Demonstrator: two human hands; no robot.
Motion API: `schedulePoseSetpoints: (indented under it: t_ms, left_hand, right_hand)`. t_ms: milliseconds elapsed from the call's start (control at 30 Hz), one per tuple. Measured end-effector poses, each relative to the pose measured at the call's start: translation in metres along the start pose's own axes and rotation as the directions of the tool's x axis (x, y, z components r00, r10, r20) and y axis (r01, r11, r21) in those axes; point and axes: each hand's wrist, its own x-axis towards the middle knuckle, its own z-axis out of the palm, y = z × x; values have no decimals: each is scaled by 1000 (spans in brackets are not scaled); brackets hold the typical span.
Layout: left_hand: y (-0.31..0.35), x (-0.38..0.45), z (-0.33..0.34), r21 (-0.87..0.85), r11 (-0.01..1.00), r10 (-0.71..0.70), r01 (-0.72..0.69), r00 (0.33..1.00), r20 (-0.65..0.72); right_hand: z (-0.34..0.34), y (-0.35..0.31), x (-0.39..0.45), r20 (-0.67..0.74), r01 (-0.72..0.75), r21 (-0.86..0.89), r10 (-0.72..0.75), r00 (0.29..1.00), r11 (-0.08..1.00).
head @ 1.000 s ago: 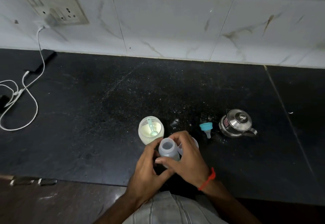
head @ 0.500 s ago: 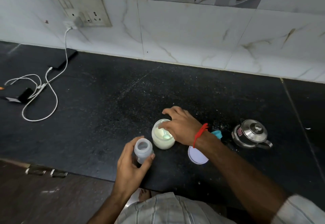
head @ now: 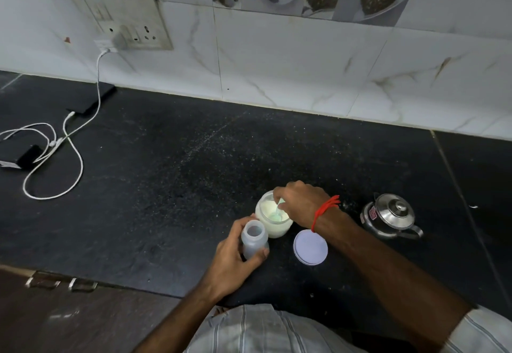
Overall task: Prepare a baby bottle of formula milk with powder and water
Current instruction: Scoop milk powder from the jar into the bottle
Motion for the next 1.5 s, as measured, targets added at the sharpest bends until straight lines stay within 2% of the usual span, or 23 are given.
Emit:
schedulePoseSetpoints:
  t_ms: [133, 233, 433, 567, 700, 800, 1000, 1167, 1400, 1500]
  left_hand:
    - [6, 23, 9, 22, 1000, 10, -11, 1000, 15]
    - [9, 42, 13, 11, 1000, 2, -2, 1000, 12]
    - [3, 57, 15, 26, 1000, 6, -7, 999, 36]
    - [0, 57, 12, 30, 999, 24, -25, 999, 43]
    - [-1, 55, 11, 34, 999, 30, -32, 998, 53]
    - [0, 54, 11, 37, 999, 34, -36, 998, 57]
    - [2, 52, 6, 14, 1000, 8, -9, 998, 54]
    - [10, 51, -4, 2, 1000, 24, -24, 999, -44]
    - [22, 56, -11, 11, 999, 38, -37, 995, -89]
    - [24, 60, -11, 31, 999, 37, -34, 995, -95]
  right_hand:
    - [-5, 9, -9, -109, -84, 74, 92, 990, 994]
    - [-8, 15, -8, -135, -150, 134, 168, 976, 980]
    - [-5, 19, 7, -166, -198, 42, 202, 965, 979]
    - [-3, 11, 18, -97, -176, -33, 172, 980, 984]
    - [-1, 13, 22, 19, -209, 91, 208, 978, 974]
    - [0, 24, 22, 37, -237, 241, 236, 971, 941]
    - [-3, 42, 5, -26, -213, 546, 270, 963, 810]
    - [-3, 43, -15, -119, -194, 701, 381, 917, 686]
    - [13, 53, -17, 9, -217, 902, 487, 873, 373]
    - [13, 54, -21, 18, -194, 930, 490, 872, 311]
